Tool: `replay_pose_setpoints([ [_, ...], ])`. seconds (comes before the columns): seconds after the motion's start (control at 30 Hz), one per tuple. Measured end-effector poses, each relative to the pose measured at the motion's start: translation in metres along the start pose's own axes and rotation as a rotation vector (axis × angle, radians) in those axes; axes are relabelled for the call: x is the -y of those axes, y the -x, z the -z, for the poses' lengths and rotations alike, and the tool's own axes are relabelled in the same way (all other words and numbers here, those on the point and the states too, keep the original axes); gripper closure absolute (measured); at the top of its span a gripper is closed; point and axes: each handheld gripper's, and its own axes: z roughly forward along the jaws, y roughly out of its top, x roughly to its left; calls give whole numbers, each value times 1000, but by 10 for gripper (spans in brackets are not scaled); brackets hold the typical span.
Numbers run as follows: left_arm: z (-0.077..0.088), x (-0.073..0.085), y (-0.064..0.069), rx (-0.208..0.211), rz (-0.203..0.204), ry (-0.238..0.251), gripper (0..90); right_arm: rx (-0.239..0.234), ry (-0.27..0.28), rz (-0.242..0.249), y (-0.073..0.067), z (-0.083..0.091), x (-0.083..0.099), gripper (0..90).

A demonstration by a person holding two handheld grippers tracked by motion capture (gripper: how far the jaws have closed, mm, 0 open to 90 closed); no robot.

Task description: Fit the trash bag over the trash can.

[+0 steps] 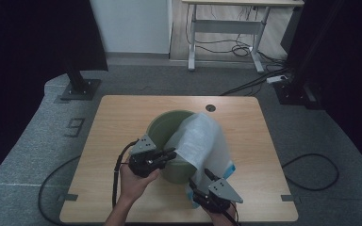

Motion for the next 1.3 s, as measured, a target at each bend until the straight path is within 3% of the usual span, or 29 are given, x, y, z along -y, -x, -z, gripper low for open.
replay_pose_setpoints([
  [0.03, 1, 1, -1, 5, 2, -2, 842, 15, -7, 1, 2, -2, 2, 416],
  [0.07, 1, 1, -1, 5, 2, -2, 843, 15, -7, 1, 2, -2, 2, 416],
  [0.2, 2, 2, -2, 11, 5, -5, 843, 33, -12, 4, 6, 0, 5, 652],
  [0.23, 2, 2, -2, 11, 5, -5, 842, 33, -12, 4, 6, 0, 5, 652],
  [0.27, 2, 2, -2, 13, 3, -6, 842, 53, -14, 7, 9, 2, 5, 726],
  [0.43, 2, 3, -2, 14, -2, -9, 840, 99, 10, -3, 22, 12, -2, 860],
  [0.53, 3, 3, -2, 13, -2, -9, 840, 118, 34, -6, 28, 17, -7, 876],
  [0.67, 5, 4, -3, 7, -2, -7, 839, 164, 116, -7, 42, 33, -29, 885],
  [0.87, 8, 4, -5, 4, -11, -5, 833, 169, 204, 8, 49, 46, -59, 885],
  [1.0, 10, 5, -6, -2, -10, 1, 835, 144, 273, 54, 42, 50, -89, 885],
  [1.13, 15, 6, -8, 0, -3, 9, 818, 123, 295, 83, 34, 49, -102, 885],
  [1.23, 22, 3, -8, 35, 5, 31, 679, 98, 298, 127, 22, 41, -110, 885],
  [1.3, 24, 2, -7, 27, 2, 41, 634, 93, 295, 134, 20, 39, -110, 885],
])
